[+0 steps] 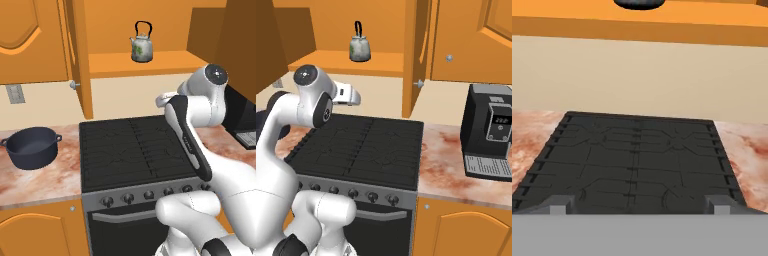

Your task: Pick the kettle from the cabinet and place it on a stove burner. Then pick the pot from the counter and place it on another stove burner. Finally, turn both burners on.

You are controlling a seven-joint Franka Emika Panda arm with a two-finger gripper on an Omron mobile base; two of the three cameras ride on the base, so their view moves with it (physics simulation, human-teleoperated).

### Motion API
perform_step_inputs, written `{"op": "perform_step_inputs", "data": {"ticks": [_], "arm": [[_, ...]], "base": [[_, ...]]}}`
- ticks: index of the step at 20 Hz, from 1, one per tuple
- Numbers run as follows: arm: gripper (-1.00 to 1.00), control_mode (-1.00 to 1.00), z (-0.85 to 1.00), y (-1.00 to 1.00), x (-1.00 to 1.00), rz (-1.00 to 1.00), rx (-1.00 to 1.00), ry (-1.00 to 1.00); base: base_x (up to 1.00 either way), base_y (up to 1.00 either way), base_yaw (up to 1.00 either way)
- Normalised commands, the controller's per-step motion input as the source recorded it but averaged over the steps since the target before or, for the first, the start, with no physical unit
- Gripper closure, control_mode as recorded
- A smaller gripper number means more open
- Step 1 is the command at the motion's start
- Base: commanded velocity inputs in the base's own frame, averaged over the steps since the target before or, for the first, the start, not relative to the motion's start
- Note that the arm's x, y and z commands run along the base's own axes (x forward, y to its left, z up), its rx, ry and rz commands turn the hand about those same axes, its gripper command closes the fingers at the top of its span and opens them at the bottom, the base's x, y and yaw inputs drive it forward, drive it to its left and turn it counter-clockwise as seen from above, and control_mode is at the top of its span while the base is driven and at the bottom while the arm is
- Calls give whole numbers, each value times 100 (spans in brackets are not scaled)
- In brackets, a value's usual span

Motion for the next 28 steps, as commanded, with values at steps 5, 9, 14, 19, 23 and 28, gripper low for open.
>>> {"op": "perform_step_inputs", "data": {"ticks": [5,9,14,19,23,28], "arm": [[-100,-100,18,0,0,0,0,-9],[-100,-100,22,0,0,0,0,-10],[-100,-100,29,0,0,0,0,-12],[-100,-100,32,0,0,0,0,-12],[-100,-100,31,0,0,0,0,-12],[-100,-100,32,0,2,0,0,-9]], "base": [[0,0,0],[0,0,0],[0,0,0],[0,0,0],[0,0,0],[0,0,0]]}}
